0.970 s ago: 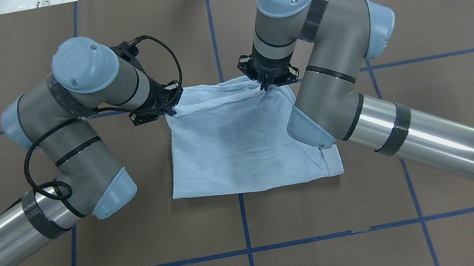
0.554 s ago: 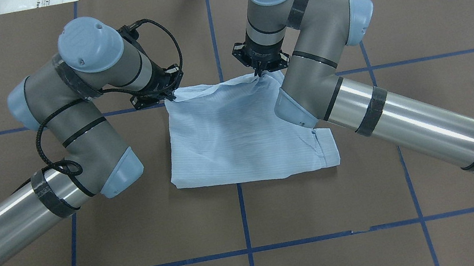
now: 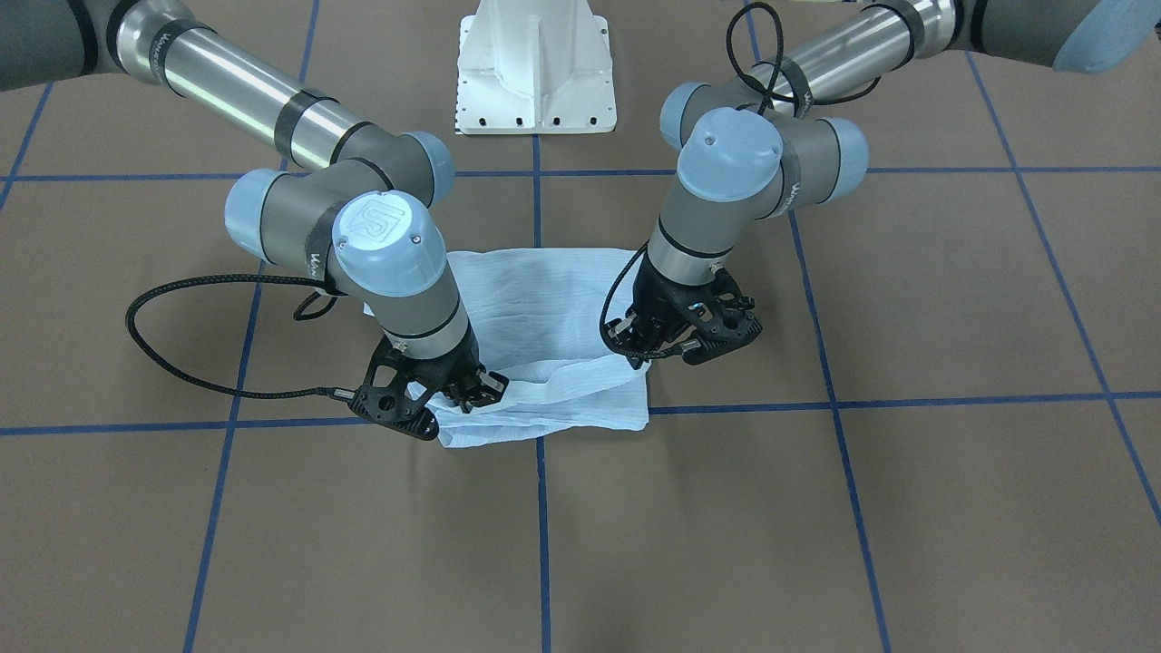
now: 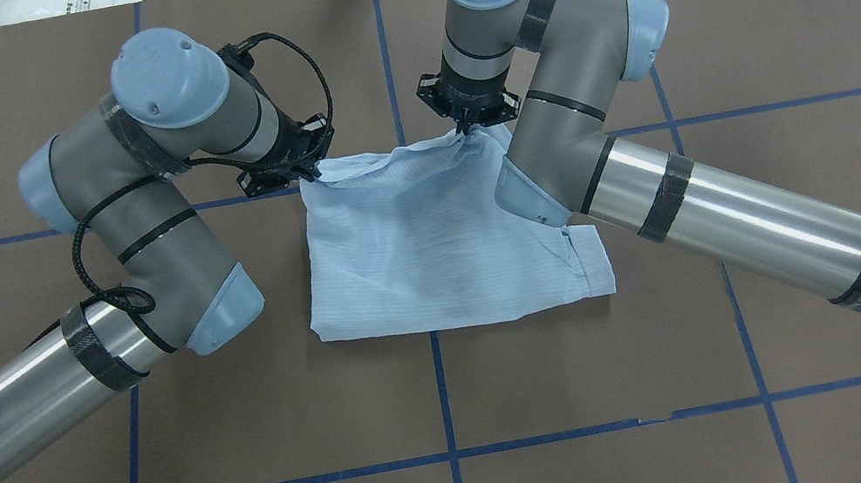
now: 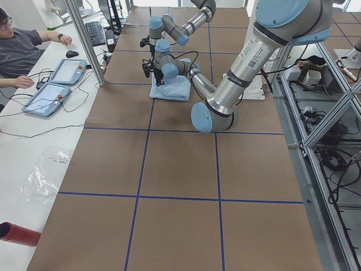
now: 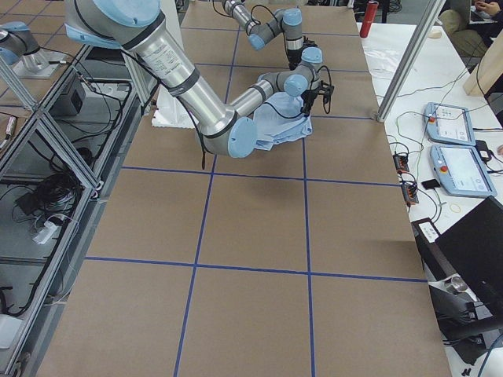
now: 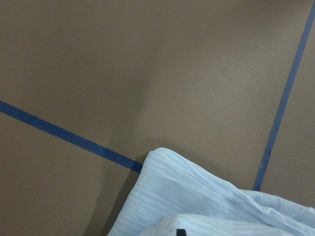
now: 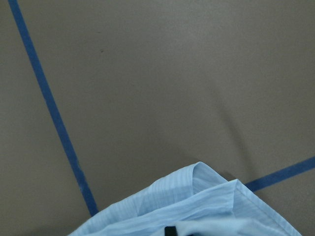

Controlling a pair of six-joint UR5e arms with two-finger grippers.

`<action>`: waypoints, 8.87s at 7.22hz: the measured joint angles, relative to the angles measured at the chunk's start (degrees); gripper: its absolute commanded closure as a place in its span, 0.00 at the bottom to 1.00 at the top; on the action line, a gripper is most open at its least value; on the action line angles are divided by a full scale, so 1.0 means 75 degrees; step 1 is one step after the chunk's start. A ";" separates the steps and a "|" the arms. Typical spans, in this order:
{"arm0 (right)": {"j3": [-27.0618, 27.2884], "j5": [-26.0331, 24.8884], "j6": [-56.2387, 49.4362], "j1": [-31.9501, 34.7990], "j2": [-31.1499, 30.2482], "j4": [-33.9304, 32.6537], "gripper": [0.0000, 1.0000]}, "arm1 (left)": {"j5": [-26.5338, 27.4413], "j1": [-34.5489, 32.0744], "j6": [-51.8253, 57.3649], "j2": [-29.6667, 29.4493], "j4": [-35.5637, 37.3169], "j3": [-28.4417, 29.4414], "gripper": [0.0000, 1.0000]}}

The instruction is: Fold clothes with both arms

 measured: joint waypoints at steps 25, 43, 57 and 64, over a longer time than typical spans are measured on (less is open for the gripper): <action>0.2199 0.2334 -1.1305 0.6151 -0.5973 -0.1611 0.00 | -0.2534 -0.6422 1.2805 0.5581 0.1551 -0.1040 0.00; 0.2478 0.2347 -0.9917 0.6129 -0.6835 -0.0697 0.00 | -0.3118 -0.6419 1.1782 0.5710 0.1607 -0.1093 0.00; 0.2297 0.2325 -0.9894 0.6129 -0.6823 -0.0691 0.00 | -0.3273 -0.6419 1.1842 0.5744 0.2320 -0.1567 0.00; 0.1968 0.2324 -0.9898 0.6083 -0.6717 -0.0659 0.00 | -0.3276 -0.6408 1.1806 0.5734 0.2292 -0.1653 0.00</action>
